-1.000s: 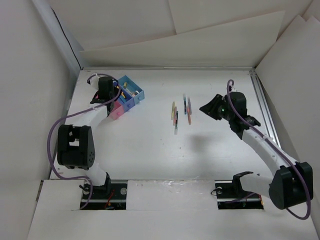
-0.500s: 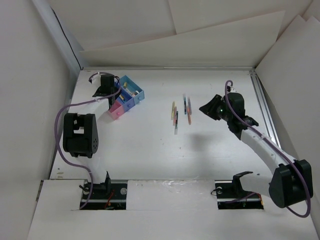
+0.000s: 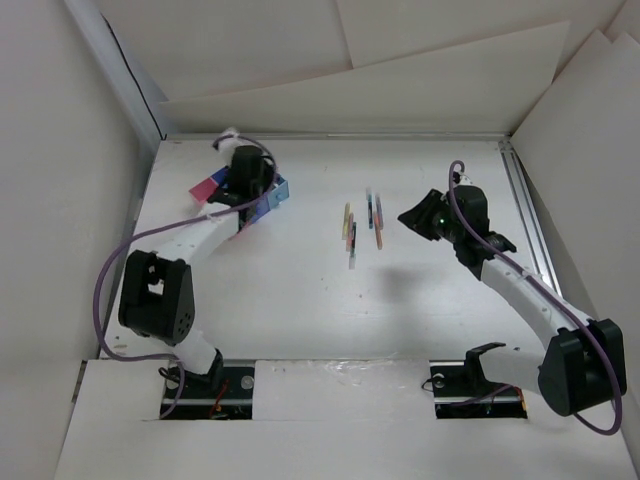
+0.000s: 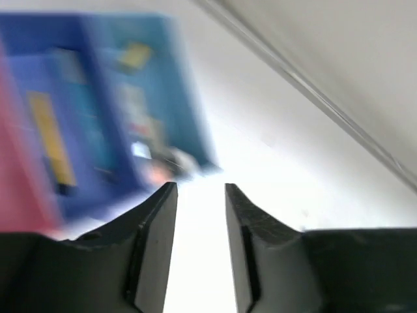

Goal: Sort the stationery into containers
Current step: Place the pen in the storage box, then pick up the pen from the center of the board.

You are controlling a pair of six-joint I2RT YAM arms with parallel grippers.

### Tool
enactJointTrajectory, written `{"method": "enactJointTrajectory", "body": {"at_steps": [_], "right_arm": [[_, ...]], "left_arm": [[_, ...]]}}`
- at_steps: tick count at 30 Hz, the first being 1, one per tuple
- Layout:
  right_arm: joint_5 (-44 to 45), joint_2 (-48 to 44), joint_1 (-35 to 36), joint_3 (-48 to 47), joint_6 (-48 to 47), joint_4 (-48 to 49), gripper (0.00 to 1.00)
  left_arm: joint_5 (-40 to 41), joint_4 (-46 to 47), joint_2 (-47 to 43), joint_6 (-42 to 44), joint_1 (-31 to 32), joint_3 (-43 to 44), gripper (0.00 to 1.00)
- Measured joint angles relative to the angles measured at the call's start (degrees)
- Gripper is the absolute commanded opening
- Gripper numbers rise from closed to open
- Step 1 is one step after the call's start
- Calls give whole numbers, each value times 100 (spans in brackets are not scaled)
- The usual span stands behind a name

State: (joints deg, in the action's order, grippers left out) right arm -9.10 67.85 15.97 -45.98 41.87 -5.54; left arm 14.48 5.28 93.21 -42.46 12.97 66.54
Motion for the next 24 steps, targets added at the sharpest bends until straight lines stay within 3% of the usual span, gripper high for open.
{"method": "enactJointTrajectory", "body": {"at_steps": [4,8,18,24], "right_arm": [[61,0,20,-2,7,0,0],[136,-9,24,2,17,0,0],[247,-151,24,7,15,0,0],[271,-151,24,7,15,0,0]], "left_arm": [[190,306,-243,354,1665,-4,19],[164,286,179,562,2909,-4,17],[155,-109,1904,822,2741,612,17],[72,-136,2153,940,2747,1010,19]]}}
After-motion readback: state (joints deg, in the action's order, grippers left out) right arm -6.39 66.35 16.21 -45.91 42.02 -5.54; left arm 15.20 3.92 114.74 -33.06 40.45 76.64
